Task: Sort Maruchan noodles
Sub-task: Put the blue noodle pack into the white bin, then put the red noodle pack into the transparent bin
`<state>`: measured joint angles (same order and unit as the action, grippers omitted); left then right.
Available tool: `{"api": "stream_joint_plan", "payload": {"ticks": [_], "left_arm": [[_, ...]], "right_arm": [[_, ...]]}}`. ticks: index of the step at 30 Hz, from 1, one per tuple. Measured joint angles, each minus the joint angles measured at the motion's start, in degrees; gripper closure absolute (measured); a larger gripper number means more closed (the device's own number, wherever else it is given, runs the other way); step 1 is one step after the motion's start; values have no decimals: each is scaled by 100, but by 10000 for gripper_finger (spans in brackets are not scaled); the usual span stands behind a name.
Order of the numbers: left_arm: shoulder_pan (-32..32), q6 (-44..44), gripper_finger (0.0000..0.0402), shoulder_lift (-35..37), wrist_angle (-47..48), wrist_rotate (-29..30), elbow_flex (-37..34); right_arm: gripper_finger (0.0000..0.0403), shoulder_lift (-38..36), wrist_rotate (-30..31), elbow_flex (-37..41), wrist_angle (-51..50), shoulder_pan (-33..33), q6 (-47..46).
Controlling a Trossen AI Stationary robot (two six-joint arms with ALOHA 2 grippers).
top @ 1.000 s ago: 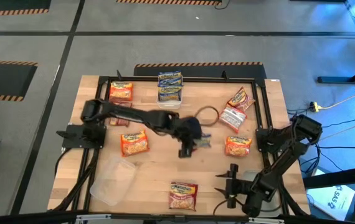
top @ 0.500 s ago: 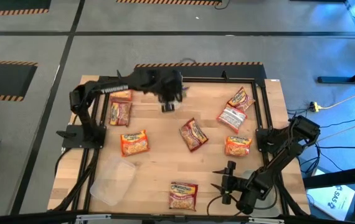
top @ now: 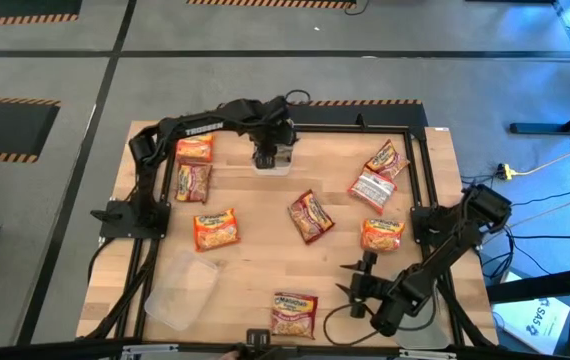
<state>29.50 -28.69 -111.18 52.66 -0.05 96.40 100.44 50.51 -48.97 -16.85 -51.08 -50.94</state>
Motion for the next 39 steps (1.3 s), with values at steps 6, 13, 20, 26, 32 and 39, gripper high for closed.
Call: {"api": "stream_joint_plan", "payload": {"ticks": [6,13,20,26,32,39], "left_arm": [[0,-44,289,-381,-91,-251,-2],[-24,156,264,-492,-419,-87,-2],[-141,248,205,-335,-376,325,0],[-241,306,203,137,-68,351,0],[-421,1451,202,745,-148,-443,7],[-899,2245,205,796,368,-1078,-212]], "right_arm": [[164,-2,3,0,-136,259,31],[164,-7,7,0,-136,274,18],[164,-7,37,0,-80,275,-9],[164,-7,39,0,-85,309,-10],[164,-7,-52,0,-92,607,174],[164,-7,-521,0,-87,1159,773]]}}
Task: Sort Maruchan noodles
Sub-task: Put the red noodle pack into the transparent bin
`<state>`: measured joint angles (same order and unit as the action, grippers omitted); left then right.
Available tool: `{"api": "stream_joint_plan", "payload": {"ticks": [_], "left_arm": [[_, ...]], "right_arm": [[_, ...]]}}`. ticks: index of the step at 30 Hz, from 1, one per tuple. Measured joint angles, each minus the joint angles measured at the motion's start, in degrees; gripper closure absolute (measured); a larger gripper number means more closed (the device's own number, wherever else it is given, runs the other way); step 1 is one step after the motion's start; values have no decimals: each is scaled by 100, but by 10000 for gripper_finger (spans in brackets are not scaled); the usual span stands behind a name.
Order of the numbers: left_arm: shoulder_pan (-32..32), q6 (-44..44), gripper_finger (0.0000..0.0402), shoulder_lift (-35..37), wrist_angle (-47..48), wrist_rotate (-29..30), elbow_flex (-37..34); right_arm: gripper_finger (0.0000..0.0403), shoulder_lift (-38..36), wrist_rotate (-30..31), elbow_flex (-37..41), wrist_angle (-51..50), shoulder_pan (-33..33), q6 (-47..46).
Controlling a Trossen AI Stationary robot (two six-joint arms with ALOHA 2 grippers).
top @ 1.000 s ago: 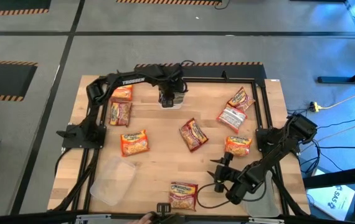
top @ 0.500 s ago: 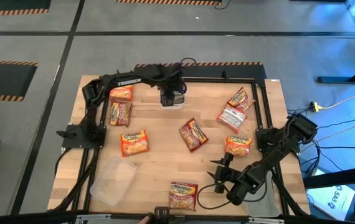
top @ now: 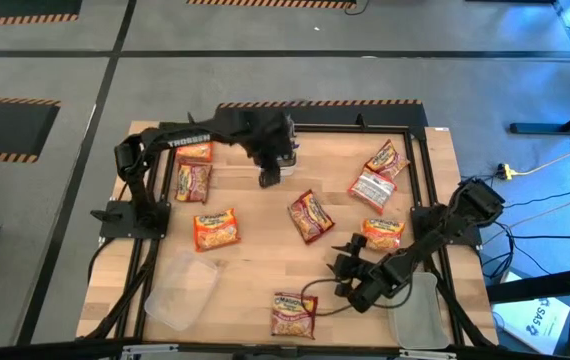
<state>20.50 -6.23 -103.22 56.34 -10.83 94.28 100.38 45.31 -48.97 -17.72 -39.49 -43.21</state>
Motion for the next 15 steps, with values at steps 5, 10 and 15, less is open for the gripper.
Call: {"api": "stream_joint_plan", "payload": {"ticks": [5,10,15], "left_arm": [[-516,87,204,235,-693,-294,-1192],[-963,721,204,840,-2678,-544,-2776],[-1476,1195,204,1531,-5051,-179,-3803]], "right_arm": [[164,-55,-333,0,-54,516,686],[164,-375,-957,0,-238,1081,1952],[164,-1141,-1200,0,-322,1500,3181]]}}
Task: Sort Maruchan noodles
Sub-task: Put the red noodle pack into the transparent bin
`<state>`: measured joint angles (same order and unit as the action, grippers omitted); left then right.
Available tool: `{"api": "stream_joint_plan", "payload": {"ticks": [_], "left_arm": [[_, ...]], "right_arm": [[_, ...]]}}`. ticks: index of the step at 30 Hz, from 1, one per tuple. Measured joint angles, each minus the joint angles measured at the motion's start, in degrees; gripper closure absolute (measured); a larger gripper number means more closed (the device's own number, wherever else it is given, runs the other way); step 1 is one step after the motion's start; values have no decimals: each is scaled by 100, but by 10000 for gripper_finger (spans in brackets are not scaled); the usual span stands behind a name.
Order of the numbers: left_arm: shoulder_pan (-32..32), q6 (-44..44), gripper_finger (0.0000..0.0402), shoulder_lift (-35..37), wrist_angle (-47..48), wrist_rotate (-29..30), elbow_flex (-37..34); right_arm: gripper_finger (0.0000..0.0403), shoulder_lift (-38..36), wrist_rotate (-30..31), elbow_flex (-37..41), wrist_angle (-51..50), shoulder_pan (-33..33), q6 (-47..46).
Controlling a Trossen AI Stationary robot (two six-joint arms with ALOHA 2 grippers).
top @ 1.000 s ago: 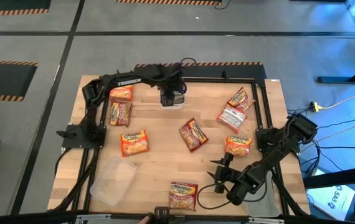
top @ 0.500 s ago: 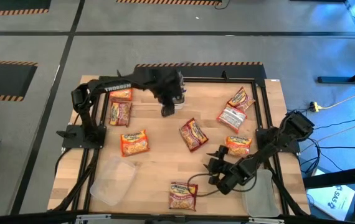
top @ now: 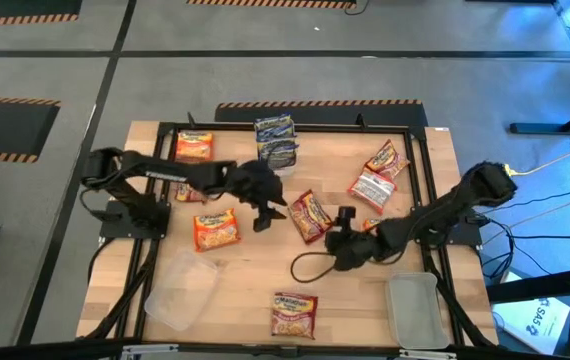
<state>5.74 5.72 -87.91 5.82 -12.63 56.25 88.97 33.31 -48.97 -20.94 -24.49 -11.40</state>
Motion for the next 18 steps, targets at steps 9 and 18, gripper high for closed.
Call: {"api": "stream_joint_plan", "payload": {"ticks": [9,18], "left_arm": [[-704,385,204,-205,-1611,879,-458],[-863,780,206,-854,-1582,2074,-462]], "right_arm": [[164,-569,-1068,961,1977,555,781],[164,-563,-1241,1753,3775,1136,-97]]}}
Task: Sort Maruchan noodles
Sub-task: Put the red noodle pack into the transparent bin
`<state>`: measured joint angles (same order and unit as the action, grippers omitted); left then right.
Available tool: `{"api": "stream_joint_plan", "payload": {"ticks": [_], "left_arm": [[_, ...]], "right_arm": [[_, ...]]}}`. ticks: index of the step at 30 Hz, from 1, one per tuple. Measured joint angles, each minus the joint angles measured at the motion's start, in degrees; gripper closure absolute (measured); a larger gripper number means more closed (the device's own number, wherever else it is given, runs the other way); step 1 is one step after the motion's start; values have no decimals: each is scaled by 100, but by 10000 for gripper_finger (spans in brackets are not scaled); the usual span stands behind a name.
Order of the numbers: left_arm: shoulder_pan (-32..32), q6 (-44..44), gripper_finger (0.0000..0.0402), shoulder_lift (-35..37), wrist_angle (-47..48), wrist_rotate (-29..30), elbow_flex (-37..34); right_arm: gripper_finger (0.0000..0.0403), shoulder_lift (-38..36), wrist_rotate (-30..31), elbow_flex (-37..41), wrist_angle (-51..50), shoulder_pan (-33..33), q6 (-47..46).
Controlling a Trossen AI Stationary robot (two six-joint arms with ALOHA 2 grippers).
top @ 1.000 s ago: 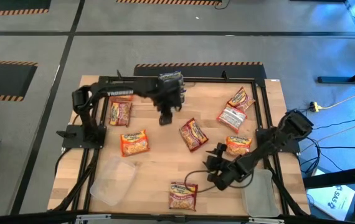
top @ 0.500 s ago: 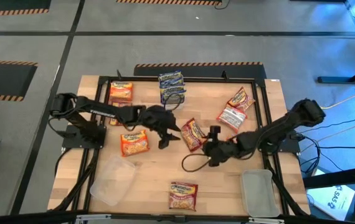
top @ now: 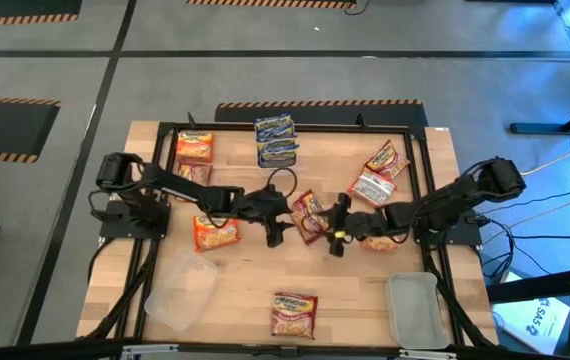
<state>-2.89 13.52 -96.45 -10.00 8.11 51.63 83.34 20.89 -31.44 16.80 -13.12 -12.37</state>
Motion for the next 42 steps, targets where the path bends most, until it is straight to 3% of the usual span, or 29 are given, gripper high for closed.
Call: {"api": "stream_joint_plan", "payload": {"ticks": [7,10,20,26,33,39,42], "left_arm": [[112,117,207,-661,-7,16,-4],[111,139,207,-890,-31,-8,-4],[99,140,207,-1319,-468,-7,1],[100,92,207,-1355,-452,0,6],[185,96,207,-632,310,-2,3],[347,158,207,-97,518,102,0],[553,344,203,-89,433,-211,3]], "right_arm": [[164,16,-141,4,-455,474,-846],[164,19,-544,7,-487,781,-1107],[164,84,-1198,6,-499,1485,-1186],[164,492,-1379,4,-398,1455,-1140],[164,1071,-1602,-24,268,1058,-1127],[164,1122,-1325,-12,370,617,-824],[164,1138,-1147,-4,520,474,-626]]}}
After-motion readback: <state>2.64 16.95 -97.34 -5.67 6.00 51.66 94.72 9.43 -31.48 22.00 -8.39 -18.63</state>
